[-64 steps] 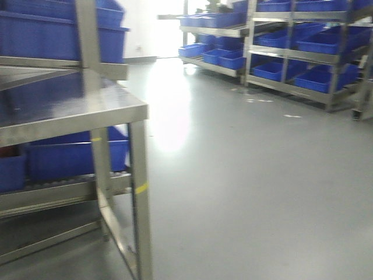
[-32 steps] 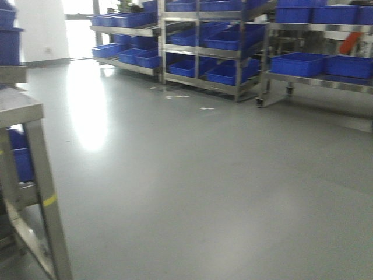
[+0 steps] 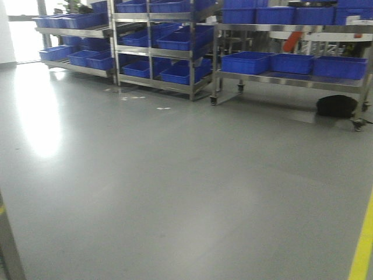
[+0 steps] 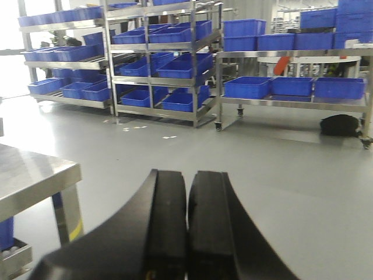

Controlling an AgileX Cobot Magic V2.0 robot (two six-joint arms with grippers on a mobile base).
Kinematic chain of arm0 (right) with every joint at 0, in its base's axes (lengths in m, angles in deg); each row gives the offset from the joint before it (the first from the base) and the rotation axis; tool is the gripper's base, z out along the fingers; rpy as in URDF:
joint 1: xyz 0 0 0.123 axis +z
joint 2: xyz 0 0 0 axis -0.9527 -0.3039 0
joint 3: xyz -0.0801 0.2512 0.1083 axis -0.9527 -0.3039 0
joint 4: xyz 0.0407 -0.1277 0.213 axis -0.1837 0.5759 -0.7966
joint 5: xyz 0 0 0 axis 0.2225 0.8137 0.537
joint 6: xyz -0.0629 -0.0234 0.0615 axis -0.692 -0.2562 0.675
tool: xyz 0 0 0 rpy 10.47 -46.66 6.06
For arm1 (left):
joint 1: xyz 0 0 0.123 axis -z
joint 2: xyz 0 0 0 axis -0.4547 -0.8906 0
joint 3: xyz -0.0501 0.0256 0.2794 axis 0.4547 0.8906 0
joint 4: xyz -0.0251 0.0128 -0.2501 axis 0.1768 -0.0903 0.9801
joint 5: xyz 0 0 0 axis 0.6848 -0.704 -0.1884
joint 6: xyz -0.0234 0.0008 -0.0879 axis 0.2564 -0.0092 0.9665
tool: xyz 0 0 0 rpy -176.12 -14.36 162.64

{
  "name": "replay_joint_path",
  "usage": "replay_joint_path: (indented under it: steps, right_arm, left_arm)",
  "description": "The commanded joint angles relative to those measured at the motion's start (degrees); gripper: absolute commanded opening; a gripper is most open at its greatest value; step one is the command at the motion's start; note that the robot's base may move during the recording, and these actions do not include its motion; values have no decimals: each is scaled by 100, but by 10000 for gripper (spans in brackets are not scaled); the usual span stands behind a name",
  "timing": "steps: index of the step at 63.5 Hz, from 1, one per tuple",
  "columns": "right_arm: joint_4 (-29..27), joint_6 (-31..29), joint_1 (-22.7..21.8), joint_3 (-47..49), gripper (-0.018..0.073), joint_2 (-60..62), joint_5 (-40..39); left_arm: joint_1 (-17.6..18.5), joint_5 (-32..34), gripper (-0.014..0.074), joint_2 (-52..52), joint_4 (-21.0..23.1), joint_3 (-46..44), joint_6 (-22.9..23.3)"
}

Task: Move white bin to right shelf second layer
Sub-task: 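Back away from the table and turn, holding the bin in the right gripper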

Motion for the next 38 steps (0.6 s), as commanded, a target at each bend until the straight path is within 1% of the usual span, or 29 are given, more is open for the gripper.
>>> replay_joint_path:
  steps: [1, 38]
  right_arm:
    - [41, -12, -44, 166, 57, -65, -614]
    - [41, -12, -44, 166, 57, -65, -614]
  left_arm:
    - [-3, 499, 85, 76, 29, 190, 43]
    - [-3, 499, 85, 76, 29, 190, 43]
